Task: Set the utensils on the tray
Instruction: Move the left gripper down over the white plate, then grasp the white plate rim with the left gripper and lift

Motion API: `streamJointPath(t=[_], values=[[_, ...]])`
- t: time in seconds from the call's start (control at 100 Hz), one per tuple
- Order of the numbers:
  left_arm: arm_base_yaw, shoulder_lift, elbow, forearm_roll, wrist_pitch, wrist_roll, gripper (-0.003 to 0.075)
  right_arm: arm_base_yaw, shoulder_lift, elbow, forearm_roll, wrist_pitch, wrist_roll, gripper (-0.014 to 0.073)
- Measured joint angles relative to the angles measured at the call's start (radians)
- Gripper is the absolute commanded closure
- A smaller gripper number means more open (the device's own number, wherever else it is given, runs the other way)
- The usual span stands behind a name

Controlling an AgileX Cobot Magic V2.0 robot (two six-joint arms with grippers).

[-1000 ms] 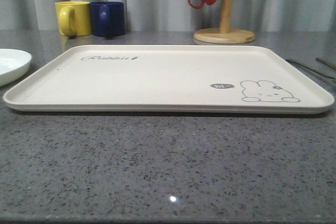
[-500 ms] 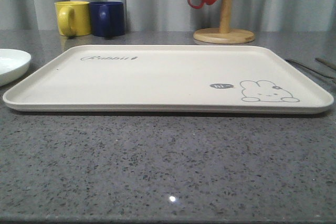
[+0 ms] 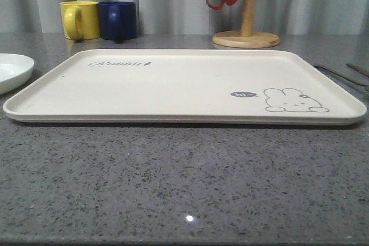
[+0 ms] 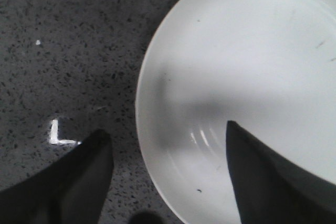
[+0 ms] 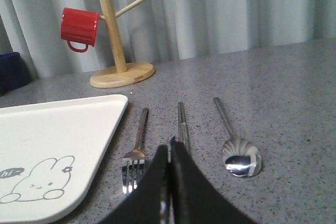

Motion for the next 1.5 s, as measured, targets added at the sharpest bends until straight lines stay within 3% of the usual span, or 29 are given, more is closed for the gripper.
streamJointPath(t=[0.63, 0.74, 0.9, 1.24, 1.5], values=[[0.022, 0.129, -0.010, -0.038, -0.041, 0.005, 0.0283, 0.000, 0.000, 0.000, 0.000, 0.000, 0.000, 0.0671], [0.022, 0.129, -0.011, -0.040, -0.045, 0.005, 0.0379, 0.000, 0.000, 0.000, 0.000, 0.000, 0.000, 0.0671], [0.023, 0.138, -0.011, -0.038, -0.052, 0.006, 0.0738, 0.000, 0.000, 0.000, 0.000, 0.000, 0.000, 0.0671], [0.033, 0.136, -0.011, -0.074, -0.053, 0.034, 0.0737, 0.000, 0.000, 0.000, 0.000, 0.000, 0.000, 0.0671], [0.110, 0.052, -0.011, -0.244, -0.021, 0.136, 0.0737, 0.000, 0.000, 0.000, 0.000, 0.000, 0.000, 0.0671]])
